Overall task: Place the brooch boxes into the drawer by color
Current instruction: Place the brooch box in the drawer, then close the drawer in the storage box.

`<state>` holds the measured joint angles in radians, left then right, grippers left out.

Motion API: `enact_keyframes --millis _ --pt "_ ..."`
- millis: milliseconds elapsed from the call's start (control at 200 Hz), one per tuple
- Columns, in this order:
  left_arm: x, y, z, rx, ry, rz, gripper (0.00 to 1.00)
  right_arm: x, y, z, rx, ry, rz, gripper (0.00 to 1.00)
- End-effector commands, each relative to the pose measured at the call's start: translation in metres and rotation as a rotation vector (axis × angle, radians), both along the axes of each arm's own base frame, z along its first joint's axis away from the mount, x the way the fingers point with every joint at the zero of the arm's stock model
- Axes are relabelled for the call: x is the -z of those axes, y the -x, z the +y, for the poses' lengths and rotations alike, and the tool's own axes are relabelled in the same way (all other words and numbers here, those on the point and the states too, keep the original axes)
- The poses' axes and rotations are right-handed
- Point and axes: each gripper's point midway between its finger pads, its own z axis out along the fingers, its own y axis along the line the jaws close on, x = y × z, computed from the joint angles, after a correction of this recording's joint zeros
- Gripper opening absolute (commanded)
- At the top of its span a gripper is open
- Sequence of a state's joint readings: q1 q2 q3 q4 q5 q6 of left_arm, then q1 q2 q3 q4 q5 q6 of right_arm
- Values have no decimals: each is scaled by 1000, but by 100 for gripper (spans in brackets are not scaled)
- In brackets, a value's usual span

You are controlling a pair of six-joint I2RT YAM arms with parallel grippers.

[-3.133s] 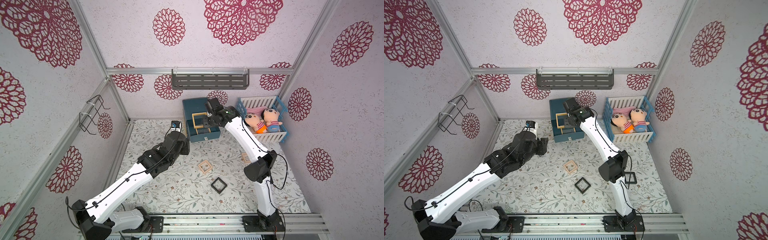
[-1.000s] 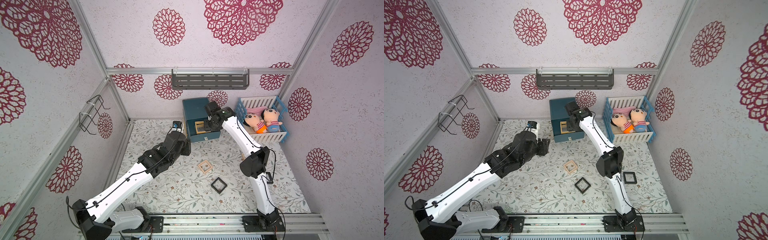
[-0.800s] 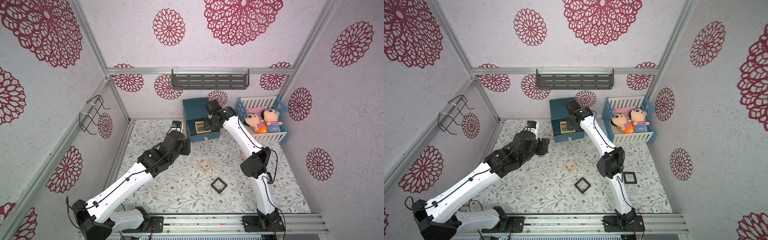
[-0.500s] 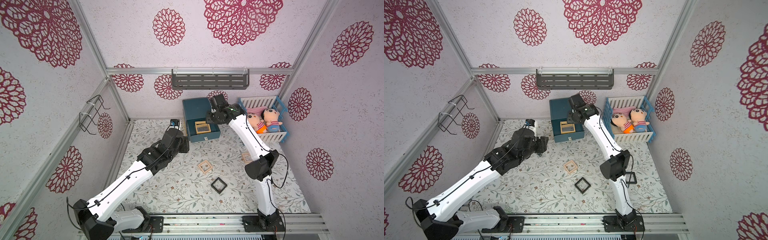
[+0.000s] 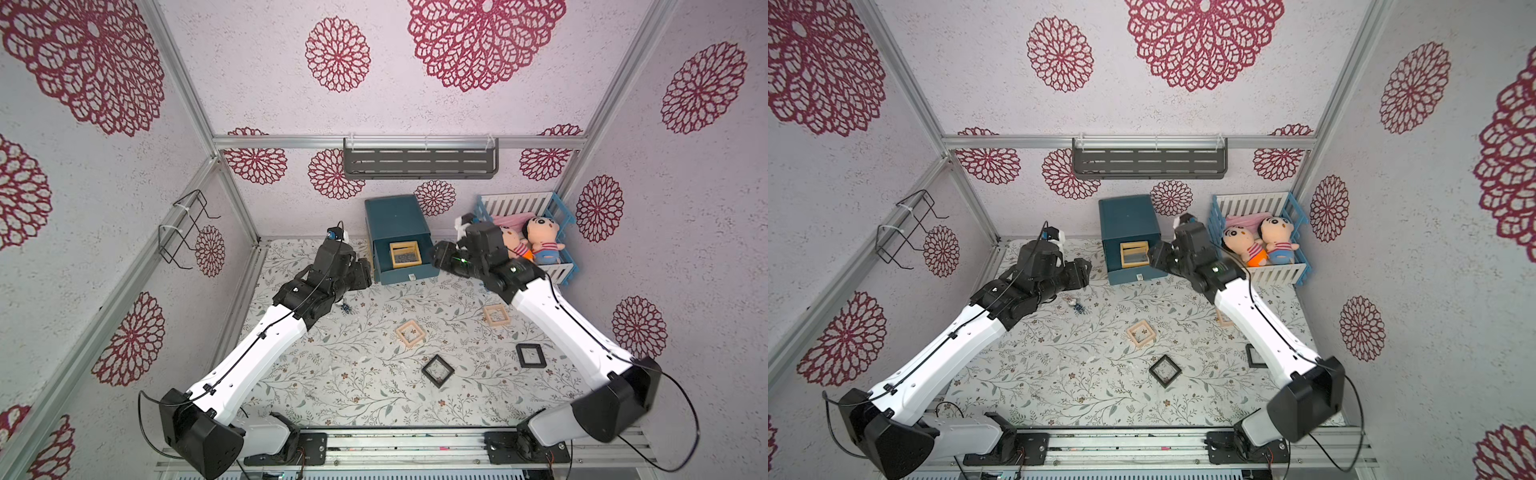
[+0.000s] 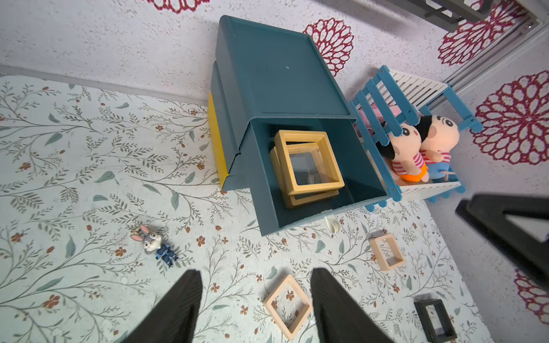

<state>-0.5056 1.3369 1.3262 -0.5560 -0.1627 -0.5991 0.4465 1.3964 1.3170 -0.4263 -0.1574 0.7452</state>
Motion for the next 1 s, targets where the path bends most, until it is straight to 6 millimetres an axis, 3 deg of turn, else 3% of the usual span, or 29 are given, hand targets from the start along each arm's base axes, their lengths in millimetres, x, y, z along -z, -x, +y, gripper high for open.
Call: enact_keyframes --millis 0,180,315,665,996 --pt "-6 -14 -2 -2 123 -8 67 -17 12 13 -41 -347 -66 50" --pt "-1 -34 1 -12 143 12 68 19 33 5 -14 -465 -25 51" --pt "4 -50 -2 -2 175 33 68 35 38 12 -43 -565 10 51" --pt "11 -97 -13 17 269 60 68 45 33 21 -65 -747 15 49" --pt "12 -140 -10 5 332 50 65 56 21 34 -80 -806 53 47"
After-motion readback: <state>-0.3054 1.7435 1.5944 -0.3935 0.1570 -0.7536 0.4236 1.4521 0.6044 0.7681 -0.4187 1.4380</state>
